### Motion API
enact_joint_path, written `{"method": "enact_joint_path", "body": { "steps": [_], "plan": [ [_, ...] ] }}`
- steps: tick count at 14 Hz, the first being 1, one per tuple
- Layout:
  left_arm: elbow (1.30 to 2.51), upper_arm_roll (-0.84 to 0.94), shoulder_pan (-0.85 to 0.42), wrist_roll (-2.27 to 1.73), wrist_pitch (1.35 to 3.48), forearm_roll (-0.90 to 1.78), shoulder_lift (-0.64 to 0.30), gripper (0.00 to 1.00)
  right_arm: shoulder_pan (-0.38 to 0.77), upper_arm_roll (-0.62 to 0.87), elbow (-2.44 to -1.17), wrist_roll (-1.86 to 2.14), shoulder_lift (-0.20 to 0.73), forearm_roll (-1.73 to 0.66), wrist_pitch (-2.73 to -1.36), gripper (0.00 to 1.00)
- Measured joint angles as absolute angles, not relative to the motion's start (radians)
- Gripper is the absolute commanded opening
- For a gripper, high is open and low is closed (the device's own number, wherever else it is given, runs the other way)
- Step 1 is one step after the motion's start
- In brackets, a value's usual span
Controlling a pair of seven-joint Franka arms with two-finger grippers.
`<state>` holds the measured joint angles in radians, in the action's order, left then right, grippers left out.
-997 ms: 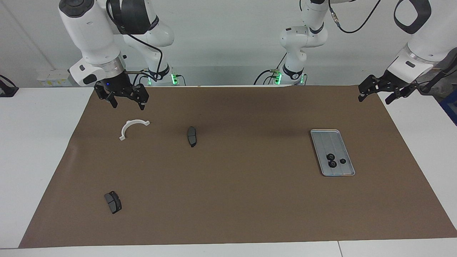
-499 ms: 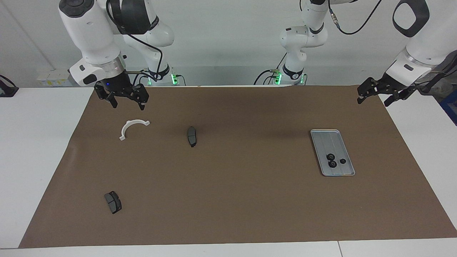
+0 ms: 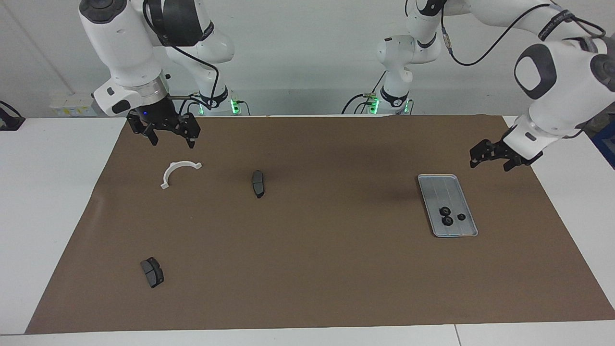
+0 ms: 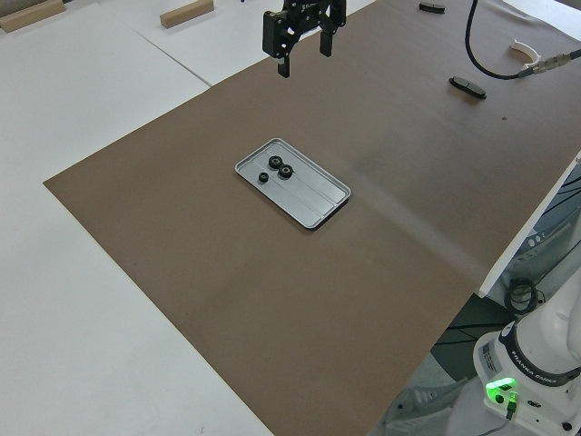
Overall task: Place bearing gear from tray to pile
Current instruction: 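Lower the left gripper into the metal tray and grasp a black gear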
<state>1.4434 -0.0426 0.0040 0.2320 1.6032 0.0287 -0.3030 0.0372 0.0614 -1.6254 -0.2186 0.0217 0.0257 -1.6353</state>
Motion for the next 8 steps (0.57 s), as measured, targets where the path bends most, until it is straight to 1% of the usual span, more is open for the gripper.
{"method": "enact_joint_path", "body": {
  "steps": [4, 6, 8],
  "plan": [
    [1.482, -0.04, 0.004, 0.232, 1.75, 0.029, -0.434, 1.0, 0.035, 0.06, -1.625, -0.219, 0.022, 0.026, -1.635, 1.0],
    [1.526, -0.039, 0.004, 0.232, 1.847, 0.029, -0.472, 1.0, 0.034, 0.06, -1.625, -0.219, 0.022, 0.026, -1.635, 1.0],
    [1.581, -0.038, 0.004, 0.232, 1.937, 0.029, -0.485, 1.0, 0.034, 0.06, -1.625, -0.219, 0.022, 0.026, -1.635, 1.0]
  ]
}}
